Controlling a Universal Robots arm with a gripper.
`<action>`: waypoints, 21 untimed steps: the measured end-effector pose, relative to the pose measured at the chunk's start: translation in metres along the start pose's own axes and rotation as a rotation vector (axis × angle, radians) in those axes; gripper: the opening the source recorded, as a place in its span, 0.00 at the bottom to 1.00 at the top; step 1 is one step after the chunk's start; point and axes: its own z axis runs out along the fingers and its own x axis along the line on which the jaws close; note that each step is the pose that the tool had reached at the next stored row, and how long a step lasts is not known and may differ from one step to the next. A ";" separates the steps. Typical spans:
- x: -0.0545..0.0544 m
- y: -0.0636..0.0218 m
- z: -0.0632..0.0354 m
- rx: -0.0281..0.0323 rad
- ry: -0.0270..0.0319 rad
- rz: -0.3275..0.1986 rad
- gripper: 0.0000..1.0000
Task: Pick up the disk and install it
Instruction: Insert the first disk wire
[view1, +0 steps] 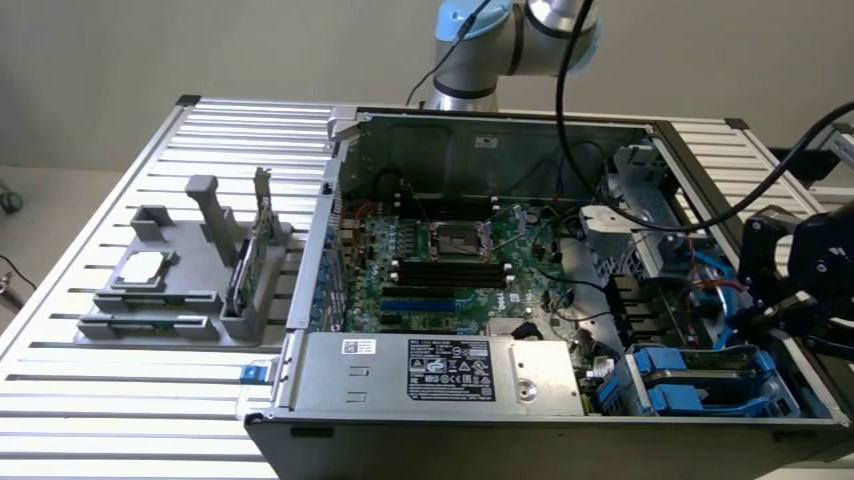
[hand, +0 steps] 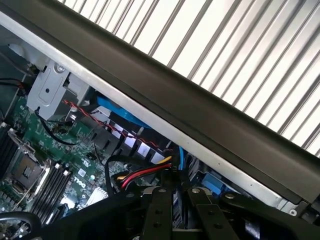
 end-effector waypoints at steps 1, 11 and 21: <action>0.000 -0.0007 -0.0001 -0.0001 -0.0001 0.001 0.16; 0.008 -0.0135 0.0008 -0.0024 -0.0006 0.012 0.16; 0.010 -0.0161 0.0009 -0.0094 -0.0022 0.048 0.16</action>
